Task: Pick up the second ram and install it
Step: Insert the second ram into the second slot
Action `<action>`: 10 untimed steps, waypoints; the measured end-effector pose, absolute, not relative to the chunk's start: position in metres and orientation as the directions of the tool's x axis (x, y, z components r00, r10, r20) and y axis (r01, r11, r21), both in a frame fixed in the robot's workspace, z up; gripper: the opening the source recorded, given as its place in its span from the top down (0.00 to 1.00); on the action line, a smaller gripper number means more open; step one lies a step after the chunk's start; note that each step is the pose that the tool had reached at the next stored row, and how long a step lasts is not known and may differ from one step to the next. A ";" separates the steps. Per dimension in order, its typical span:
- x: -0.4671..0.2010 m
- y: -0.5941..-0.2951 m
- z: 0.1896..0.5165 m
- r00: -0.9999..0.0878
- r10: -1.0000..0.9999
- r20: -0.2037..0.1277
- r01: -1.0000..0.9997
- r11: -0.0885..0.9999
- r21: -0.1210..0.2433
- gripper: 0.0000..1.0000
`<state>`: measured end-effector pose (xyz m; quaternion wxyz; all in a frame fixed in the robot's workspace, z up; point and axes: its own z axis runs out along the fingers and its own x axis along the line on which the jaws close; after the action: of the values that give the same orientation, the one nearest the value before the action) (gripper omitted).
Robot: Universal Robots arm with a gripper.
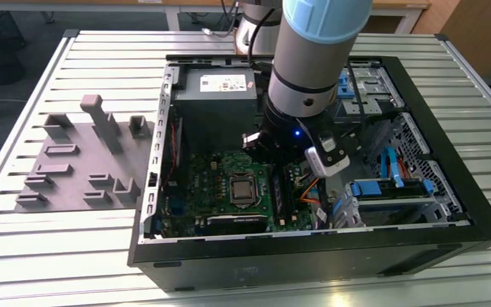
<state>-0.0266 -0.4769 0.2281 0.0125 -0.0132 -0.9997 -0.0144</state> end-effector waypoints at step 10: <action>-0.022 -0.479 0.222 -0.999 0.027 0.026 0.028 0.999 0.029 0.86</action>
<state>-0.0224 -0.4788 0.2222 0.0126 -0.0136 -0.9997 -0.0144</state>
